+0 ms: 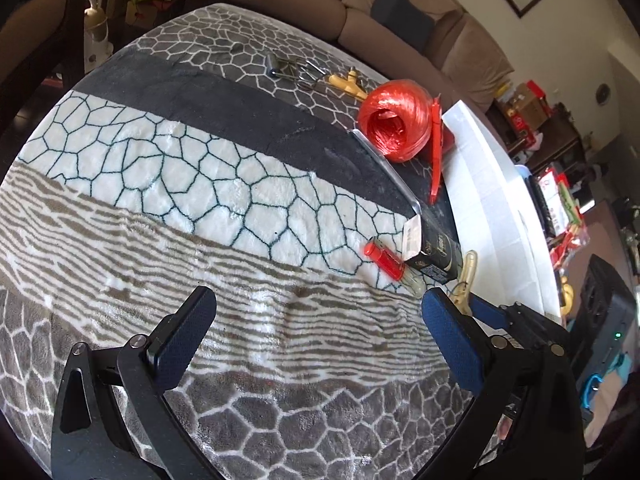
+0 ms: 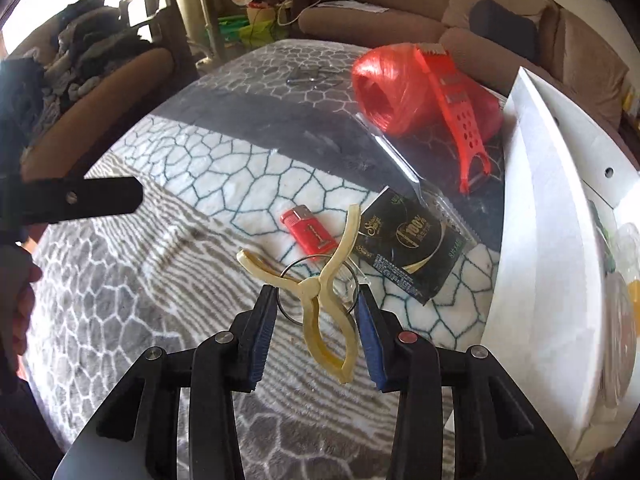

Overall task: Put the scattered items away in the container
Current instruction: 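Grasp the yellow clothespin with the right tool while the left grasps the red lighter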

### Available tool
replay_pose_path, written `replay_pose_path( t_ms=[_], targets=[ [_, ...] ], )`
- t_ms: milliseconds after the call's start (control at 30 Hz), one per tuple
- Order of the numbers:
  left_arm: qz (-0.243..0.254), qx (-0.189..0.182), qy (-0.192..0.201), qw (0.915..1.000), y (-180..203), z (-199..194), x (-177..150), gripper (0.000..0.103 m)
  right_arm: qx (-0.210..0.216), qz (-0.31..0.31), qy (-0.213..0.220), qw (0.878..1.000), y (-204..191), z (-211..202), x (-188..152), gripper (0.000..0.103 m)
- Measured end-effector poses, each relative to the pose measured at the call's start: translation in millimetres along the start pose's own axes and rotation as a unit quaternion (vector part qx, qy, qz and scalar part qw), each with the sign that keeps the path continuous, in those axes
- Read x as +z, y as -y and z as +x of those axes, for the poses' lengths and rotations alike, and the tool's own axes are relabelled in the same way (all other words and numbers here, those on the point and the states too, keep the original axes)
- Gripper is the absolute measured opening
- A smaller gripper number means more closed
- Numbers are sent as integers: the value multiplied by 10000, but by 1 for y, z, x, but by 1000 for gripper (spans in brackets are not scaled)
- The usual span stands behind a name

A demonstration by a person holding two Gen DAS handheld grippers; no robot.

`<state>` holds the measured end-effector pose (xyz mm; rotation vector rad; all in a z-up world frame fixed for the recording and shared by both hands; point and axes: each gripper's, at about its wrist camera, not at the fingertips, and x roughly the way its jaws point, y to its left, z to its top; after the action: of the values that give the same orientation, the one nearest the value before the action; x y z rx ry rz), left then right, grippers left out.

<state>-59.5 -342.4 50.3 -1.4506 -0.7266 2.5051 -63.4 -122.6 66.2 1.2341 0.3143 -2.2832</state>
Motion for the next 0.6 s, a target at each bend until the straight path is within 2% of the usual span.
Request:
replay_pose_path(
  t_ms=[67,167,300,433,467,600],
  targets=[
    [284,90,12,9996,10,3,-2,103,19,147,283,9995,0,-23,-7,41],
    [931,447,32,9946,31,15,-7,103,61,429,702,9966,4,-51,-15,41],
    [1789,742,46,9811,64,45,-16,103,253,858,1147,9894,22,-77,-23,41],
    [2539,1004,-2,9620,94,80,-21,103,588,1297,1416,9796,42,-96,-19,41],
    [2609,1000,-51,9602,98,88,-21,103,632,1309,1485,9782,44,-101,-18,41],
    [2497,713,-238,9654,101,105,-23,103,688,1243,1488,9786,49,-108,-21,41]
  ],
)
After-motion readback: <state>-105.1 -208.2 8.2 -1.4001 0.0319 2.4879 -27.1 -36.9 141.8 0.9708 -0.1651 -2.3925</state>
